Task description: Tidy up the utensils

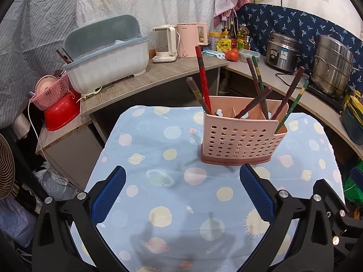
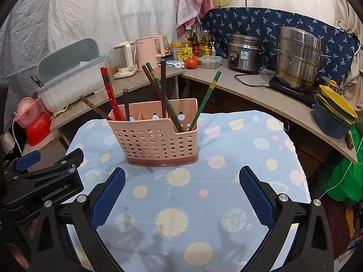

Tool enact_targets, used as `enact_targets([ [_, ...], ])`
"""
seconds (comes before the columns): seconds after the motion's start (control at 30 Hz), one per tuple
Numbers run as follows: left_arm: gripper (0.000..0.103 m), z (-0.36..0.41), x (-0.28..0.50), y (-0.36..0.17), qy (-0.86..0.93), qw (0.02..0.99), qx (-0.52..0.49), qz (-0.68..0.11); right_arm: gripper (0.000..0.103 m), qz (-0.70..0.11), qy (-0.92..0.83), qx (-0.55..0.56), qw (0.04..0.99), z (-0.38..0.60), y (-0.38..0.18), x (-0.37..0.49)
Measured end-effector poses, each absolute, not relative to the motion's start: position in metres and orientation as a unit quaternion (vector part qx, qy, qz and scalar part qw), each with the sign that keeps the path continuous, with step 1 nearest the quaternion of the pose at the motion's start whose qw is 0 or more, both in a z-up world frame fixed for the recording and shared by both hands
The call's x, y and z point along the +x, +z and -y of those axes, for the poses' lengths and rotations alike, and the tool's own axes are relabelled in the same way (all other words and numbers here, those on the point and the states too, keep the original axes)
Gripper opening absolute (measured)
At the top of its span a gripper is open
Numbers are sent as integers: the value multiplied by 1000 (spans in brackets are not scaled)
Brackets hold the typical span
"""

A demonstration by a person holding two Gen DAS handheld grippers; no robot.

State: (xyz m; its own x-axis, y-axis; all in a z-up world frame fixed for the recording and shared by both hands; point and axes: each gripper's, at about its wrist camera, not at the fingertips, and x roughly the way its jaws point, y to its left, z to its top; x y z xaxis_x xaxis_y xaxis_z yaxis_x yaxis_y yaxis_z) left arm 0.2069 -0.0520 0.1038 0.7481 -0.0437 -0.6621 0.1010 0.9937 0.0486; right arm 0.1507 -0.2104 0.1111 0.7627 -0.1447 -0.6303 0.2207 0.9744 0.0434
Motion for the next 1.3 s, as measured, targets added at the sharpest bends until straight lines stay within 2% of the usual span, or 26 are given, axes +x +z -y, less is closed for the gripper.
enact_targets([
  [1.3, 96, 57, 197, 107, -45, 938, 64, -339, 97, -330, -100, 54, 937, 208, 110, 149],
])
